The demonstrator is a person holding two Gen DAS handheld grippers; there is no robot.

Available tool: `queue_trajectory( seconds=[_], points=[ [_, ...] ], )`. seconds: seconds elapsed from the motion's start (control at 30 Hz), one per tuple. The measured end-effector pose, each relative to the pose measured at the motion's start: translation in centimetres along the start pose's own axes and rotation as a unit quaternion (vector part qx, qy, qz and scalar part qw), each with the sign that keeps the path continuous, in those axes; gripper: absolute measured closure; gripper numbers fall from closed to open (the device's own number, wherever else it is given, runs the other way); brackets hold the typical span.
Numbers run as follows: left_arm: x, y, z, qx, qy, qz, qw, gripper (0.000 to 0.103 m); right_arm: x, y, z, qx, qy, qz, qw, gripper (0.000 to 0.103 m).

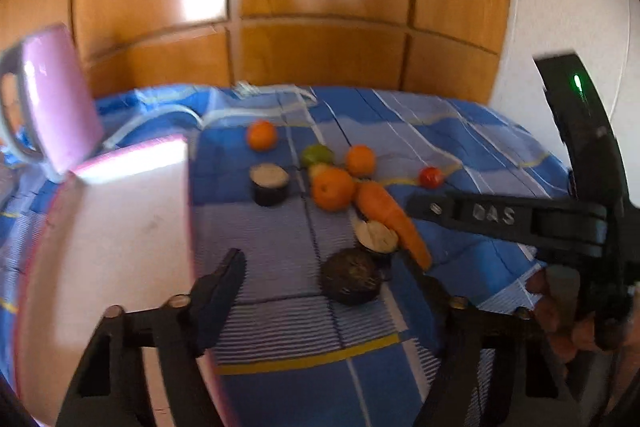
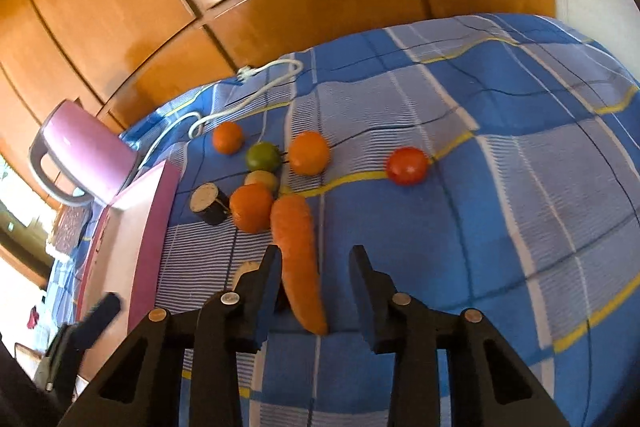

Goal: Organize fruits
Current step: 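Grasp the carrot with the right tool while the left tool grasps the dark brown round fruit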

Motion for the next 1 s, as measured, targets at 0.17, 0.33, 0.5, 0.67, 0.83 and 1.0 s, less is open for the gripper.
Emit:
queue_trajectory(
  seconds=[0.17, 0.33, 0.5, 0.67, 0.83, 1.0],
  points=[
    [0.0, -1.3, 0.9, -0.029, 0.014, 0.008, 0.9995, 0.042, -0.7, -1.5, -0.1, -0.015, 0.017, -0.012, 1.0, 0.068],
    [-0.2, -2.5, 1.3, -0.04, 0.024, 0.003, 0.9989, 0.041, -1.7, -2.6, 0.0, -0.022, 0.049, -0.003, 0.999, 0.068],
    [0.5, -3.3, 1.1, -0.032, 0.001, -0.006, 0.9995, 0.041, -1.9, -3.3, -0.4, -0.014, 0.079, 0.024, 0.997, 0.068],
    [1.1, -4.0, 1.2, -0.032, -0.017, -0.008, 0.9993, 0.03, -1.9, -3.8, -0.5, -0.012, 0.09, 0.031, 0.995, 0.068],
    [1.2, -3.5, 1.3, -0.033, -0.001, 0.041, 0.9986, 0.066, -1.8, -3.7, -0.4, -0.012, 0.088, 0.028, 0.996, 0.068],
    [0.8, -3.2, 1.4, -0.032, 0.012, 0.042, 0.9985, 0.067, -1.8, -4.3, 0.0, -0.028, 0.089, 0.023, 0.995, 0.068]
  ],
)
Point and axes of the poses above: each gripper's, at about its wrist camera, not at the fingertips, and y roughly against the way its jaws point, x to its right, z to its underside, the point moved 4 cm from there along -y, roughly the way its jaws point, and after that the axes turned 7 degrees about x, right-handed, at the moved point
